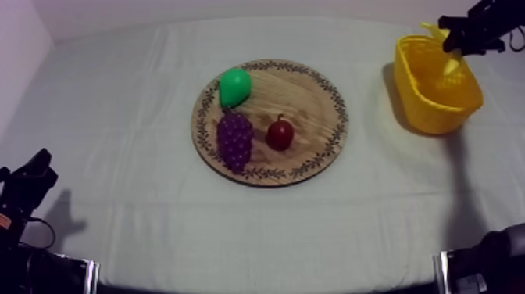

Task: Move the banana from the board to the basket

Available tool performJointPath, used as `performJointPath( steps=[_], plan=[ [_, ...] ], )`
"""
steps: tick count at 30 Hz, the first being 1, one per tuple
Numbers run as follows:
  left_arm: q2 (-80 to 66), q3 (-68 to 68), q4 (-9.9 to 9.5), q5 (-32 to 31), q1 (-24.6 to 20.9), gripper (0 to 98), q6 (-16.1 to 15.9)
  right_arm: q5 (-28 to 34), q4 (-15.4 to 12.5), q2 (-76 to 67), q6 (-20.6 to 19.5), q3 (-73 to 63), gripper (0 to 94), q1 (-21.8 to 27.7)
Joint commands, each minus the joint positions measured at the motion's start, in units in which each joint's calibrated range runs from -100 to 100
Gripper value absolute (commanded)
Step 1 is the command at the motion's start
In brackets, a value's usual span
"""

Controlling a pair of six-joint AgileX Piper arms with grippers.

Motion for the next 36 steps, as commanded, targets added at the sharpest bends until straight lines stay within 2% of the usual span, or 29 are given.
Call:
performJointPath(
  steps=[1,21,30,36],
  plan=[
    [-0.03,0.02,0.01,-0.02,-0.01,0.1,0.0,-0.26,0.06,0.67,0.06,0.22,16.9,0.39],
    [-0.03,0.02,0.01,-0.02,-0.01,0.1,0.01,-6.15,0.85,8.9,-0.47,3.09,18.7,0.91],
    [-0.03,0.02,0.01,-0.02,-0.01,0.1,0.01,-8.82,3.19,8.34,-3.83,5.81,34.1,0.22],
    [-0.03,0.02,0.01,-0.02,-0.01,0.1,0.0,-8.55,3.14,6.46,-4.03,6.59,38.1,0.09]
  ],
)
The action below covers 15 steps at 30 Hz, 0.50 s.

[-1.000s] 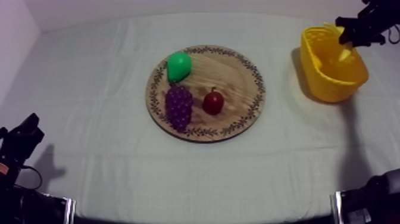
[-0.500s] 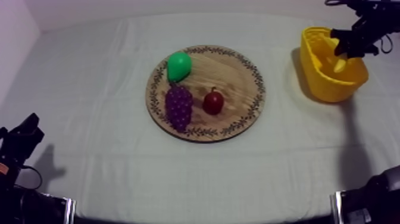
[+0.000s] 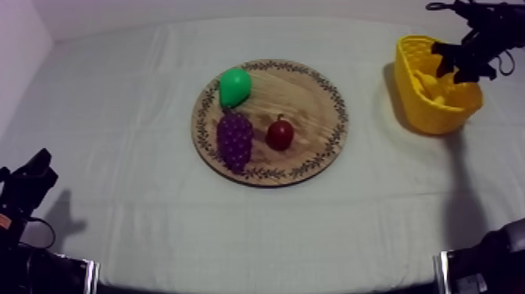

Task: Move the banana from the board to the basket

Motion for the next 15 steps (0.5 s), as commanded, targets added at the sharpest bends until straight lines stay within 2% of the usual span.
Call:
performJointPath(
  steps=[1,3,6,8,15],
  plan=[
    [-0.03,0.02,0.01,-0.02,-0.01,0.1,-0.01,0.05,-0.17,-0.68,0.21,0.39,37.7,0.01],
    [-0.03,0.02,0.01,-0.02,-0.01,0.1,-0.02,-0.16,-0.42,-1.61,0.41,0.94,32.7,0.09],
    [-0.03,0.02,0.01,-0.02,-0.01,0.1,-0.03,-1.45,-1.1,-3.61,0.38,2.38,14.3,0.48],
    [-0.03,0.02,0.01,-0.02,-0.01,0.1,-0.03,-2.53,-1.53,-5.56,0.34,3.93,7.2,0.7],
    [-0.03,0.02,0.01,-0.02,-0.01,0.1,-0.03,-8.74,-1.73,-17.7,0.93,14.04,0.9,0.07]
  ],
)
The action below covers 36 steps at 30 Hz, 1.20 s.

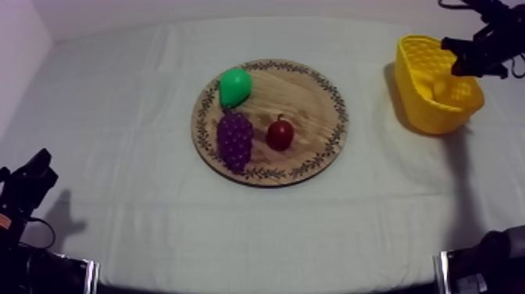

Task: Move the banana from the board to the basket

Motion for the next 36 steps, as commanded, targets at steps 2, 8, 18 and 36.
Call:
performJointPath(
  steps=[2,8,18,36],
  plan=[
    [-0.03,0.02,0.01,-0.02,-0.01,0.1,-0.01,-5.15,0.18,-9.73,0.04,8.1,0.6,-0.49],
    [-0.03,0.02,0.01,-0.02,-0.01,0.1,0.01,-15.16,-0.07,-27.28,1.02,24.79,0.4,-2.12],
    [-0.03,0.02,0.01,-0.02,-0.01,0.1,0.01,-22.44,-0.38,-57.57,3.93,51.37,0.3,-4.72],
    [-0.03,0.02,0.01,-0.02,-0.01,0.1,0.01,-8.68,5.16,-90.9,1.16,64.76,0.2,-5.79]
  ],
)
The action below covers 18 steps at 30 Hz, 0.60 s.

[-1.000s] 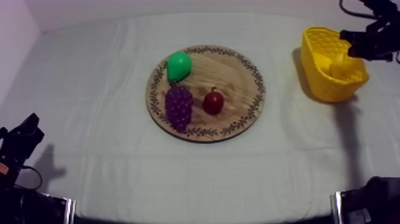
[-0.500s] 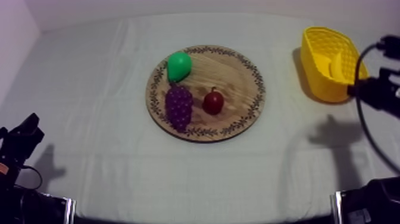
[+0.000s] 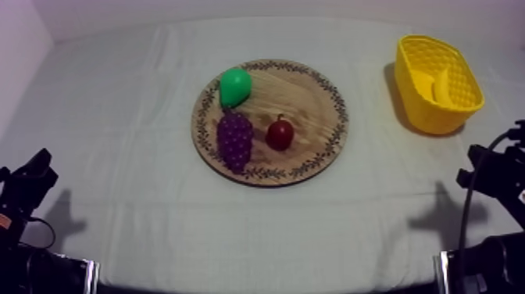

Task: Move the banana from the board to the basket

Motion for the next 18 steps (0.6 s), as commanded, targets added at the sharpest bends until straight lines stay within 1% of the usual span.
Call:
performJointPath(
  steps=[1,6,11,14,15,16,18],
  plan=[
    [-0.03,0.02,0.01,-0.02,-0.01,0.1,0.01,0.73,0.29,-3.7,0.02,0.36,0.2,-0.1],
    [-0.03,0.02,0.01,-0.02,-0.01,0.1,0.01,2.79,1.01,-7.04,-0.81,0.73,0.2,-0.37],
    [-0.03,0.02,0.01,-0.02,-0.01,0.1,0.01,3.21,2.16,-8.81,-2.69,0.79,0.2,-0.45],
    [-0.03,0.02,0.01,-0.02,-0.01,0.1,0.01,3.22,2.39,-9.11,-2.77,0.8,0.2,-0.13],
    [-0.03,0.02,0.01,-0.02,-0.01,0.1,0.01,3.46,2.46,-9.18,-1.86,0.8,0.2,-0.02],
    [-0.03,0.02,0.01,-0.02,-0.01,0.1,0.01,3.65,2.53,-9.23,0.08,0.8,0.2,0.03],
    [-0.03,0.02,0.01,-0.02,-0.01,0.1,0.01,3.88,2.62,-9.29,5.13,0.8,0.2,-0.01]
  ],
)
